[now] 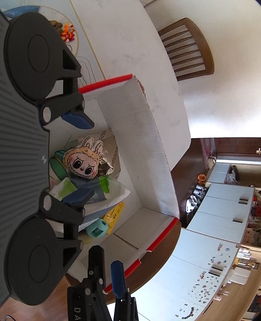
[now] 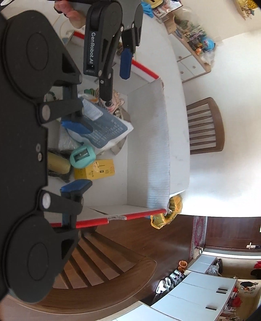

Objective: Organize objects
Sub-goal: 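Open left tool releasing the plush keychain while right tool releases the teal clip, then withdraw both tools from the shoebox back over the mat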

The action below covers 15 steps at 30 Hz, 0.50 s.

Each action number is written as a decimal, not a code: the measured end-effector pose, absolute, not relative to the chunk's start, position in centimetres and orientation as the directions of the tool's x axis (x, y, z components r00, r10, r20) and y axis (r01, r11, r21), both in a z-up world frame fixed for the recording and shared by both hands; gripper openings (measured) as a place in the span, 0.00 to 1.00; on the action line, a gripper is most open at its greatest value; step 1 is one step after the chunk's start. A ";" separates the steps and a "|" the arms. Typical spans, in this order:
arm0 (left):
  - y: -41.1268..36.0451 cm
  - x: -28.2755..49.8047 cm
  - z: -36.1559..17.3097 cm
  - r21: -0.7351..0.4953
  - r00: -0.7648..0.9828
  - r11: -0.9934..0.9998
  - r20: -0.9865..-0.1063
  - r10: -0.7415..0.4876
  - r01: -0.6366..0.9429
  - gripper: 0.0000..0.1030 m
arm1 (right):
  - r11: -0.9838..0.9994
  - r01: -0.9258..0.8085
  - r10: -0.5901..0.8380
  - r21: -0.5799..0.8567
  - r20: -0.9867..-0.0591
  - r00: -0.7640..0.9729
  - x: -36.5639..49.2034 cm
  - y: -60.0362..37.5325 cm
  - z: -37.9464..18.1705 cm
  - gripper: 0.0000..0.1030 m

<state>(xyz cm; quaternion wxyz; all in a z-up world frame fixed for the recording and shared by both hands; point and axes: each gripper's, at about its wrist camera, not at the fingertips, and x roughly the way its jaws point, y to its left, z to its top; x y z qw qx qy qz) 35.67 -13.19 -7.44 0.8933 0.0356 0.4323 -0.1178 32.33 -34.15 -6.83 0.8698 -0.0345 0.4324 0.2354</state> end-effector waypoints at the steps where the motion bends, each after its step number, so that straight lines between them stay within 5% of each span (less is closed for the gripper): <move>1: -13.1 35.4 -7.1 -0.037 0.605 0.970 -0.776 -0.179 0.239 0.63 | 0.885 -0.441 0.386 0.148 -0.764 0.517 32.1 -34.2 -6.6 0.54; 15: -11.0 31.7 -3.8 -0.050 0.666 0.971 -0.720 -0.196 0.233 0.78 | 0.868 -0.458 0.448 0.191 -0.698 0.559 29.1 -33.0 -3.8 0.72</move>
